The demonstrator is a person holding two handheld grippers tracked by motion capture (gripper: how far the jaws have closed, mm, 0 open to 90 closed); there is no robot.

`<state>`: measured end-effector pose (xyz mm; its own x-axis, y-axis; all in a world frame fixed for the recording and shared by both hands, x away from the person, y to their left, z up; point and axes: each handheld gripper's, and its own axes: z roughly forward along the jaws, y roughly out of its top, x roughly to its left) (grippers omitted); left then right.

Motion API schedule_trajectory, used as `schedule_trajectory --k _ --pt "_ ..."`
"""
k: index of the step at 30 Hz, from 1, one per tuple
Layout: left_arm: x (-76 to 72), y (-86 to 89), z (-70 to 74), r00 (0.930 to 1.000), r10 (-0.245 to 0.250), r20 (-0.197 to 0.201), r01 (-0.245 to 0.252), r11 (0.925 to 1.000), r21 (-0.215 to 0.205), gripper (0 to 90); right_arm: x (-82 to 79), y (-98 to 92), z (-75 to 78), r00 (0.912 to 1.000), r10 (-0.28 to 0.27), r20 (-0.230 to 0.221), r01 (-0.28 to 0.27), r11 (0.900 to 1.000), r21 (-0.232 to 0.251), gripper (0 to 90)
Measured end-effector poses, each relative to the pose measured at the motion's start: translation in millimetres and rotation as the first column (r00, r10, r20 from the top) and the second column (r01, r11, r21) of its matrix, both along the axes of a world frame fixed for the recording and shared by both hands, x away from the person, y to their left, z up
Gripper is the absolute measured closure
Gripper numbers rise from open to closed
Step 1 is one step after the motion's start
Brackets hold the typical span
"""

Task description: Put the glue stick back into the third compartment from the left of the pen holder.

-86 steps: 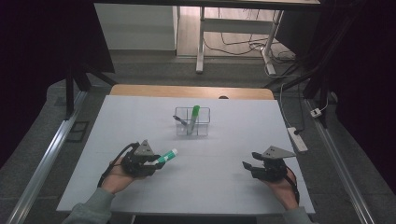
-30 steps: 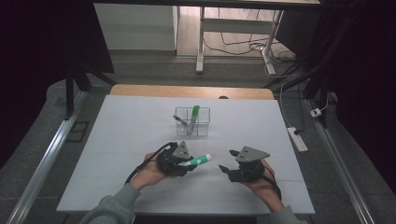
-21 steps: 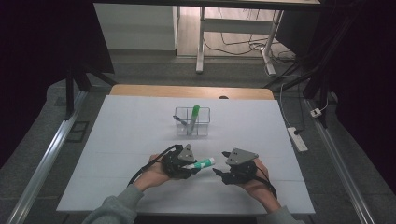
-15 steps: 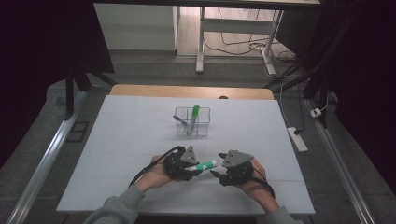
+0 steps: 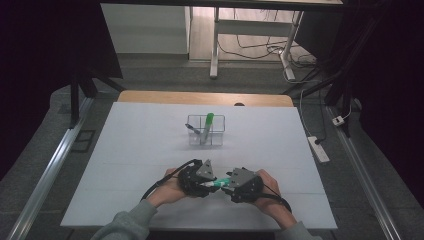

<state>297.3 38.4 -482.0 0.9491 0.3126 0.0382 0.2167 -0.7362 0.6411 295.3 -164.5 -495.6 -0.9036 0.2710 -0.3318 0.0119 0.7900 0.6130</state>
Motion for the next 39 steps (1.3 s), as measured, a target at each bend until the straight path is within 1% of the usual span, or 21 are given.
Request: schedule_trajectory --k 3,4,6,7,10,11,12,13,14,15,16,20,21,22,23,26,27,31,36,38,39 --pt "0.3 1.3 1.0 1.0 -0.005 -0.005 0.005 0.9999 -0.01 64.5 -0.7 0.2 -0.6 0.9999 0.011 0.004 -0.011 1.0 -0.013 50.9" --pt "0.4 1.9 1.3 1.0 -0.007 -0.007 0.007 0.9999 -0.013 64.4 -1.1 0.2 -0.2 0.9998 0.018 0.008 -0.018 1.0 -0.026 52.0" --pt "0.2 3.0 2.0 1.0 -0.009 -0.002 0.009 0.9996 -0.026 64.1 -2.0 0.6 -1.2 0.9993 0.033 0.017 -0.033 0.999 -0.034 54.7" --pt "0.2 3.7 2.5 0.9999 -0.011 0.001 0.011 0.9993 -0.035 63.8 -2.6 0.8 -1.6 0.9988 0.044 0.021 -0.043 0.998 -0.037 56.2" --pt "0.8 7.3 5.8 1.0 0.002 0.003 -0.002 0.9957 -0.093 61.8 -5.7 3.0 -2.0 0.9959 0.087 0.026 -0.086 0.995 -0.049 62.5" --pt "0.8 8.7 7.0 0.9999 0.013 0.007 -0.012 0.9943 -0.105 61.1 -7.1 4.2 -2.0 0.9955 0.091 0.023 -0.09 0.995 -0.048 63.9" --pt "0.8 10.2 8.1 0.9995 0.027 0.015 -0.025 0.9929 -0.116 60.7 -7.6 5.3 -2.6 0.9948 0.099 0.023 -0.099 0.995 -0.034 64.9" --pt "1.0 12.0 9.3 0.9986 0.047 0.024 -0.043 0.9912 -0.125 60.6 -8.2 5.3 -1.3 0.9947 0.1 0.022 -0.099 0.994 -0.041 65.5" --pt "1.9 14.0 10.4 0.9977 0.063 0.025 -0.059 0.9886 -0.139 59.1 -8.1 5.1 -1.2 0.9951 0.096 0.023 -0.095 0.995 -0.034 65.7" --pt "2.8 16.2 11.6 0.9964 0.082 0.021 -0.077 0.9845 -0.157 56.6 -7.3 3.8 -0.1 0.9954 0.092 0.025 -0.091 0.995 -0.042 65.7" --pt "3.8 18.8 12.9 0.9948 0.1 0.02 -0.095 0.9806 -0.172 54.3 -6.4 2.4 -0.4 0.9959 0.087 0.024 -0.087 0.996 -0.033 65.7" --pt "7.2 28.0 16.6 0.9867 0.163 -0.009 -0.16 0.9602 -0.229 47.4 -3.2 -3.7 1.4 0.9979 0.063 0.018 -0.063 0.998 -0.004 65.7" --pt "7.6 30.0 17.1 0.9847 0.174 -0.015 -0.172 0.9563 -0.236 46.0 -2.7 -4.8 1.9 0.9983 0.056 0.015 -0.056 0.998 0.008 65.7" --pt "8.3 32.1 17.6 0.9837 0.179 -0.017 -0.178 0.9547 -0.239 44.9 -2.0 -5.9 2.1 0.9985 0.052 0.017 -0.052 0.998 0.021 65.7" --pt "8.4 33.6 17.9 0.9815 0.19 -0.022 -0.19 0.9505 -0.246 43.7 -1.7 -6.6 2.4 0.999 0.042 0.017 -0.043 0.999 0.034 65.7" --pt "8.6 37.7 18.4 0.9763 0.215 -0.025 -0.214 0.9429 -0.255 41.1 -0.4 -9.0 3.7 0.9996 0.022 0.02 -0.023 0.998 0.053 65.7" --pt "8.9 39.6 18.6 0.9753 0.22 -0.023 -0.218 0.9421 -0.254 40.3 0.2 -9.9 4.2 0.9997 0.018 0.018 -0.019 0.998 0.059 65.7" --pt "9.7 45.3 17.8 0.9686 0.246 -0.035 -0.246 0.9307 -0.271 37.7 1.9 -13.7 6.2 0.9996 -0.013 0.025 0.011 0.996 0.084 65.7" --pt "10.5 49.8 15.6 0.9606 0.273 -0.049 -0.276 0.9167 -0.289 35.3 4.6 -18.7 8.4 0.9986 -0.054 0.003 0.053 0.989 0.135 65.7" --pt "11.1 50.6 14.9 0.9588 0.278 -0.059 -0.283 0.9129 -0.295 34.9 5.5 -19.9 8.5 0.998 -0.063 -0.004 0.063 0.986 0.157 65.7" --pt "11.4 50.9 14.5 0.9582 0.279 -0.063 -0.285 0.9116 -0.296 34.9 5.7 -20.7 9.2 0.9977 -0.067 -0.008 0.068 0.985 0.158 65.7"
